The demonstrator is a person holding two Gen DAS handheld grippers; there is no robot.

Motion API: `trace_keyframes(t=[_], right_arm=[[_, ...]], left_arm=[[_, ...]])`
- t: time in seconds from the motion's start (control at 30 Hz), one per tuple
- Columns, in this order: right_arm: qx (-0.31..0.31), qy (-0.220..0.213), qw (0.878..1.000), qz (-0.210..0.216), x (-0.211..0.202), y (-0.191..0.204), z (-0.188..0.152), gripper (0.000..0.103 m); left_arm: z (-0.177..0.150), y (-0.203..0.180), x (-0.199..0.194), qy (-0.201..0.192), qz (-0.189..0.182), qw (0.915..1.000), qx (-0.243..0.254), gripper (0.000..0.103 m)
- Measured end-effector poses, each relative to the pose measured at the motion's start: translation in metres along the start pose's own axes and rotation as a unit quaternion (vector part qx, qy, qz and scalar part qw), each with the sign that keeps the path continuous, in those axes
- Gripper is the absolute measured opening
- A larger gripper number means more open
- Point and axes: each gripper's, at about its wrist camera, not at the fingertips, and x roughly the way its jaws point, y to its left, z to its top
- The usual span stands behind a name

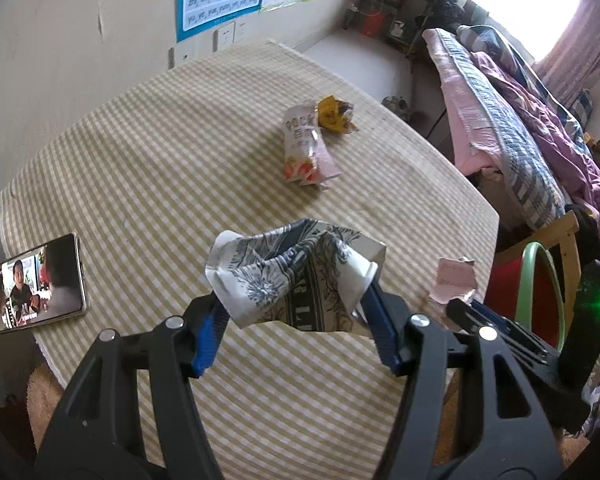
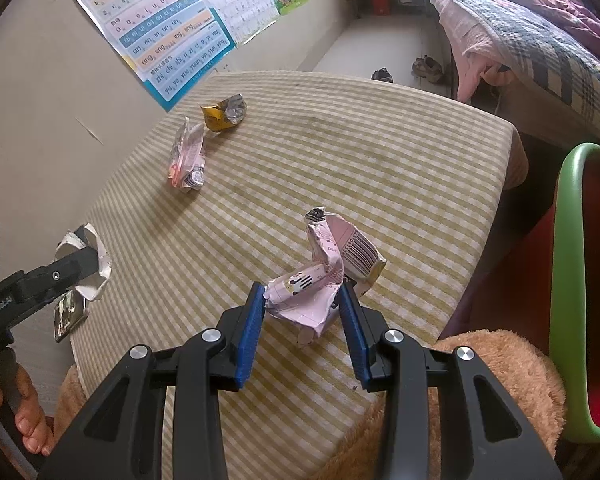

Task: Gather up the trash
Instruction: 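Carry the pink and white wrappers over the green bin with both grippers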

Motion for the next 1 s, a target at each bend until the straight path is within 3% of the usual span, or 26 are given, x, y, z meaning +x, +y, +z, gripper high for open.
trace_keyframes(t=[0.57, 1.0], right_arm=[[0.003, -0.011, 1.0, 0.004, -0.005, -0.001, 0.001, 0.038], [0.033, -0.044, 0.998, 0.013, -0.026, -0.013, 0.004, 0.038]], left_arm=[[-0.002, -0.025, -0.005, -0.002, -0.012, 0.9994, 0.032, 0.06], [-0.003, -0.033, -0.006, 0.0, -0.014, 0.9991, 0.04, 0.06]])
